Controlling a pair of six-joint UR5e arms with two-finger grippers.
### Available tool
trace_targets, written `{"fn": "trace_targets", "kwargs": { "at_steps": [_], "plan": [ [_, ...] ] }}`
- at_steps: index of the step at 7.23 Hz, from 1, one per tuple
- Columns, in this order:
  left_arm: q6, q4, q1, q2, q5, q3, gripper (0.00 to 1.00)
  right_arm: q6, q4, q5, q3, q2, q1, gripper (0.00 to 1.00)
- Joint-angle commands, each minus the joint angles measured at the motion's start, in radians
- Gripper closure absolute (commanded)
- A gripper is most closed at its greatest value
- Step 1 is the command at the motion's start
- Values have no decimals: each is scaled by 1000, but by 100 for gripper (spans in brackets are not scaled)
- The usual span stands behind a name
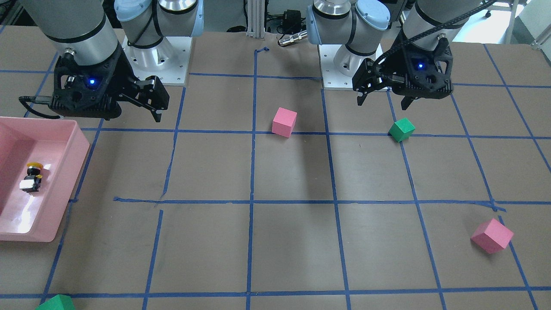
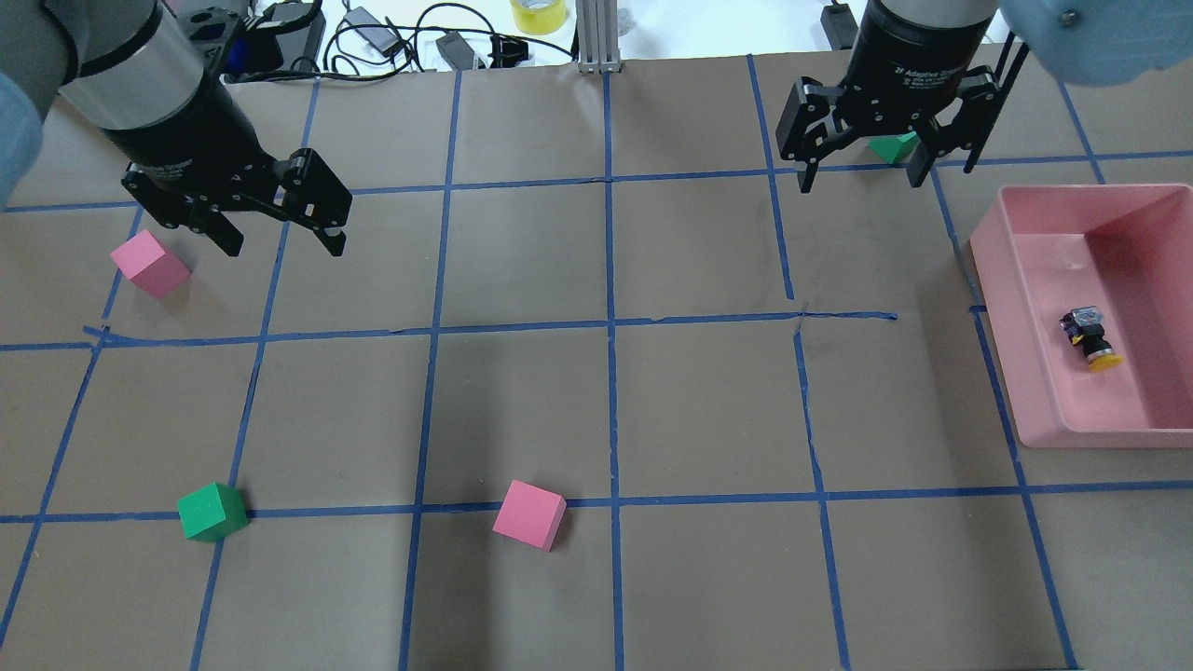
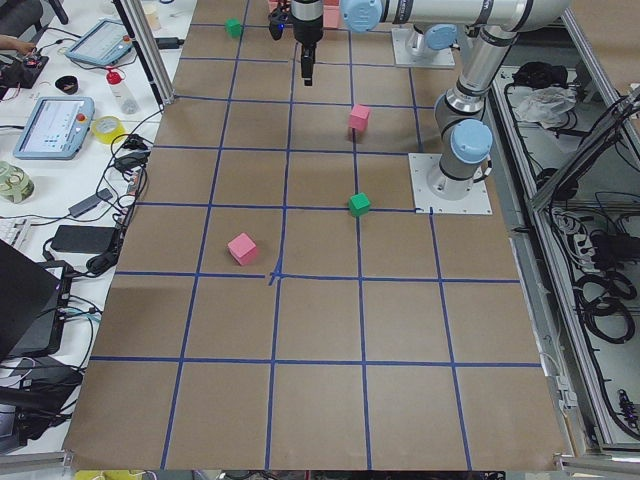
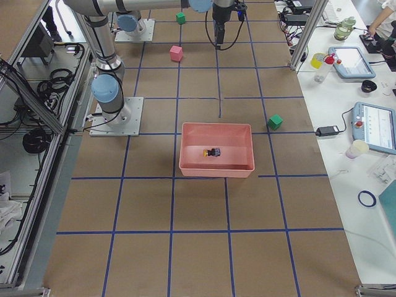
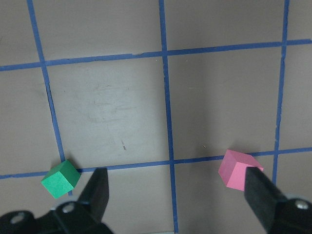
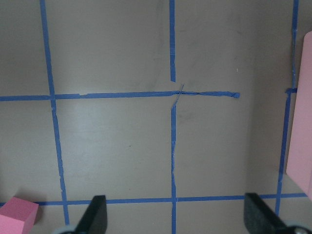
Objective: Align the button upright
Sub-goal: 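Move the right gripper over the pink bin above the yellow-capped button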
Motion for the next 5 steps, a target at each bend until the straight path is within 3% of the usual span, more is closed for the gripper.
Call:
{"fn": "trace_targets", "kwargs": {
  "at_steps": [1, 4, 5],
  "plan": [
    [0, -1, 0, 0, 1, -2, 0, 8, -75, 57, -6, 0, -9, 0],
    [0, 1, 0, 0, 1, 3, 0, -16, -113, 48, 41, 19, -131, 0],
    [0, 1, 0, 0, 1, 3, 0, -54, -205, 47, 75, 61, -227, 0]
  ]
}}
